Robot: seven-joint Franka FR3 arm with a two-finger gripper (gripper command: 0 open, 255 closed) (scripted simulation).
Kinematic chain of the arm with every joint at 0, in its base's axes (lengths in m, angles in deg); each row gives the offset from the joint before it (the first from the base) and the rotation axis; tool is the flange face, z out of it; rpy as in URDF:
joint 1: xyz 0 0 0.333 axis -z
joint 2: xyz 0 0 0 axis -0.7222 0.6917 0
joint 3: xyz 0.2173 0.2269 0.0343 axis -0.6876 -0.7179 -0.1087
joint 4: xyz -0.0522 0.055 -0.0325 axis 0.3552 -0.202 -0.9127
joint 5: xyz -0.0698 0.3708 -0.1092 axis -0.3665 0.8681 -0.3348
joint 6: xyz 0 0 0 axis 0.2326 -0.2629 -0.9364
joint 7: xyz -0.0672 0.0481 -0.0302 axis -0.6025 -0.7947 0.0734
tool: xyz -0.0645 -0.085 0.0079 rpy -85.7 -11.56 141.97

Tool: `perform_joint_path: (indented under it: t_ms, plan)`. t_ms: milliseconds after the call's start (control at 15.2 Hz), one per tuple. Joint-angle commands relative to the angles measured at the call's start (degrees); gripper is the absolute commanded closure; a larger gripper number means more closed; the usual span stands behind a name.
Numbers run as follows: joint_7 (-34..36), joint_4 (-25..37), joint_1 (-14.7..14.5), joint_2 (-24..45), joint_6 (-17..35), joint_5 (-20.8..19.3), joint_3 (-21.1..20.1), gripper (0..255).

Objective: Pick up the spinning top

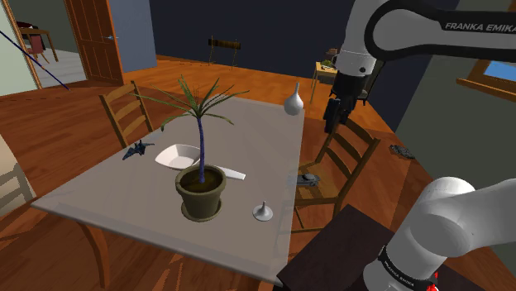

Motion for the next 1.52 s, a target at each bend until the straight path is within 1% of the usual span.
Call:
perform_joint_path:
  t_ms: [0, 396, 726, 1056, 1452]
  plan:
    - [0.0, 0.0, 0.0, 0.0, 0.0, 0.0, 0.0, 0]
    - [5.6, -2.7, 0.4, 9.3, 8.4, 2.4, -2.8, 0]
    - [10.1, -3.2, 0.6, 18.8, 15.3, 4.0, -4.9, 0]
    - [14.4, -1.9, 0.8, 29.4, 21.7, 5.0, -6.6, 0]
    - [19.4, 1.8, 0.8, 43.1, 28.4, 5.3, -7.9, 0]
